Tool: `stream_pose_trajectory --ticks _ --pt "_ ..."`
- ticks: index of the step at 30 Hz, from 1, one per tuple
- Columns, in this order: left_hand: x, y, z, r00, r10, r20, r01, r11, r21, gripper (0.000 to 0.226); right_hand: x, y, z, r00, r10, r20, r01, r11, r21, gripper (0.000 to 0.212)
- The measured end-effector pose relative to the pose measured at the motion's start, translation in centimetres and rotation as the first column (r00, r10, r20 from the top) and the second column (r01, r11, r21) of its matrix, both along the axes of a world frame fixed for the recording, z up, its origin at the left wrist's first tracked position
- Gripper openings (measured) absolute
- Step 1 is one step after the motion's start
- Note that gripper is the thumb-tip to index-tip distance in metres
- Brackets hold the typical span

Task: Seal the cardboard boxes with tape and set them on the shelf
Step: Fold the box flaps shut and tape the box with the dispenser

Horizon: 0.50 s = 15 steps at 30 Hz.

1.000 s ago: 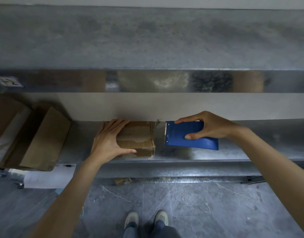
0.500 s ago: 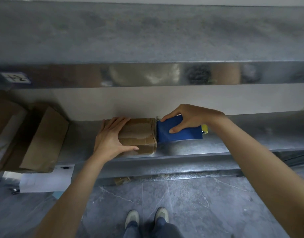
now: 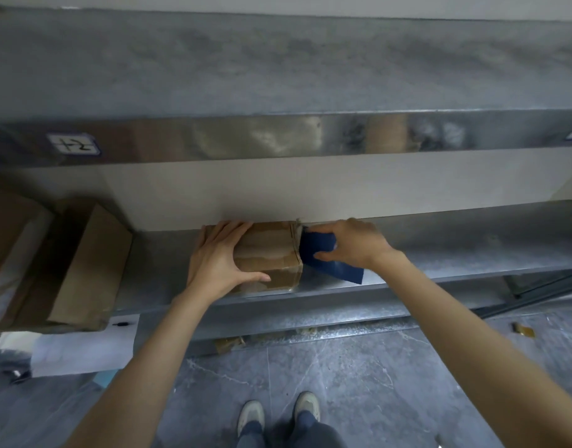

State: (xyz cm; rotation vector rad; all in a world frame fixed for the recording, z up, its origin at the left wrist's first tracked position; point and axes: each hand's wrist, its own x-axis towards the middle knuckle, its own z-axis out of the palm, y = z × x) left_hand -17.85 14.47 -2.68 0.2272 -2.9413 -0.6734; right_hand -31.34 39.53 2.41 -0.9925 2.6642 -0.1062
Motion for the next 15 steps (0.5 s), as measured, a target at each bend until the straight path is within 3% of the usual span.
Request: stream_pose_trajectory --ticks 6,10,15 --pt "0.8 -0.8 0.4 0.998 -0.023 -0.058 0.02 0.998 -0.054 0.112 1.8 -0.2 -4.8 0.965 -0.192 -0.18 0.174 0.978 -0.113 0.058" --pt "1.5 -1.6 0.1 0.996 0.043 -0.079 -0.047 0.998 -0.049 0.112 2.0 -2.2 -7.0 0.937 -0.305 -0.169 0.276 0.945 -0.175 0.059" --pt "1.8 -2.2 0.3 0.996 0.03 -0.078 -0.034 0.998 -0.049 0.11 1.7 -3.6 -9.3 0.944 -0.302 -0.134 0.272 0.941 -0.199 0.06"
